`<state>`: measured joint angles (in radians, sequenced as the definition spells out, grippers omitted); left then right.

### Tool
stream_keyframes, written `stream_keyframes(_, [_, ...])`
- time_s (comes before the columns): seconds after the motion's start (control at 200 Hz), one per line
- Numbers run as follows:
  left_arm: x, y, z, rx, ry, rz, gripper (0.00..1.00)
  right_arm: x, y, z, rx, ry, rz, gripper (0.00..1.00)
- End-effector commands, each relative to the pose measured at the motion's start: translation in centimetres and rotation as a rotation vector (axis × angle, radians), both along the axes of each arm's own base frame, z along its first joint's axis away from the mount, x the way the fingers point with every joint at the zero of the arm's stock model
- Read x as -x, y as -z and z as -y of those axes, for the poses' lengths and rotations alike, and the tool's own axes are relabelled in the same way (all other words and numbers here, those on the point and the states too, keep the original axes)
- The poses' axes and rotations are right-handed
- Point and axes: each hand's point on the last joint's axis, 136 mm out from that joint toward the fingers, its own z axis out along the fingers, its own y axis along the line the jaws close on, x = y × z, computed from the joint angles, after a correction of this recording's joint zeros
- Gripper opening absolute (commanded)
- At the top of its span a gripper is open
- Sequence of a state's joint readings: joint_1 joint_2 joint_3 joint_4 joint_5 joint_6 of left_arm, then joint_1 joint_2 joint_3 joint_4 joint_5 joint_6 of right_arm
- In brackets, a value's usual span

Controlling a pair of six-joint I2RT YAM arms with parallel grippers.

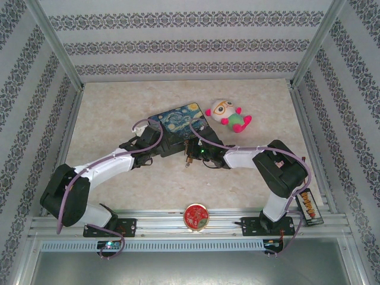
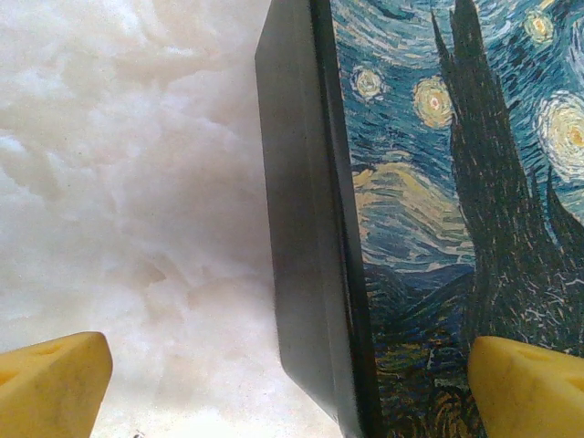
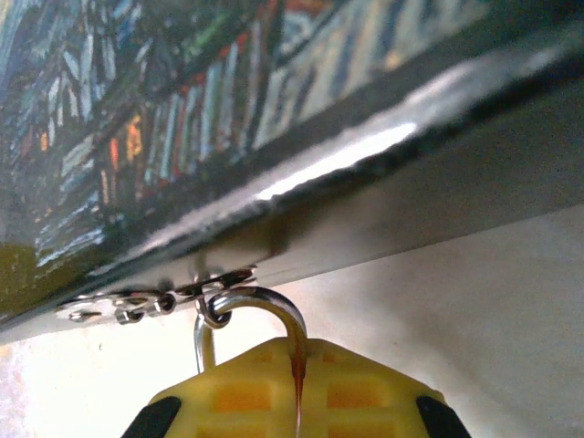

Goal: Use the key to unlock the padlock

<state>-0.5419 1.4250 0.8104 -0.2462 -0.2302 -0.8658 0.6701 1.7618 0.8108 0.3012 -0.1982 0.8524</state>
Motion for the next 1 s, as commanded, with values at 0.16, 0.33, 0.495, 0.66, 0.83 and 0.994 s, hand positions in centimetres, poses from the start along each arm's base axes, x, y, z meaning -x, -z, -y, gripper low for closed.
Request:
stream_keyframes(0.16, [1.2, 1.2, -1.0, -0.036, -0.019, -0.035, 0.99, -1.7, -2.5, 0.0, -0.112, 0.071, 0.053, 0.00])
stream_keyframes(0.33, [1.1, 1.1, -0.9, -0.034, -0.021, -0.033, 0.99, -1.9, -2.9, 0.3, -0.137, 0.087, 0.054, 0.00])
stream_keyframes(0.495, [1.1, 1.1, -0.9, -0.033, -0.024, -0.036, 0.99, -2.4, -2.9, 0.9, -0.157, 0.121, 0.046, 0.00])
stream_keyframes(0.66, [1.1, 1.1, -0.8, -0.032, -0.023, -0.034, 0.99, -3.0, -2.9, 1.2, -0.196, 0.154, 0.036, 0.00])
stream_keyframes(0.83, [1.1, 1.1, -0.9, -0.032, -0.024, -0.036, 0.99, -3.4, -2.8, 1.0, -0.244, 0.173, 0.026, 0.00])
stream_keyframes(0.994, [1.1, 1.1, -0.9, -0.032, -0.023, -0.036, 0.99, -3.7, -2.6, 1.1, -0.266, 0.192, 0.020, 0.00])
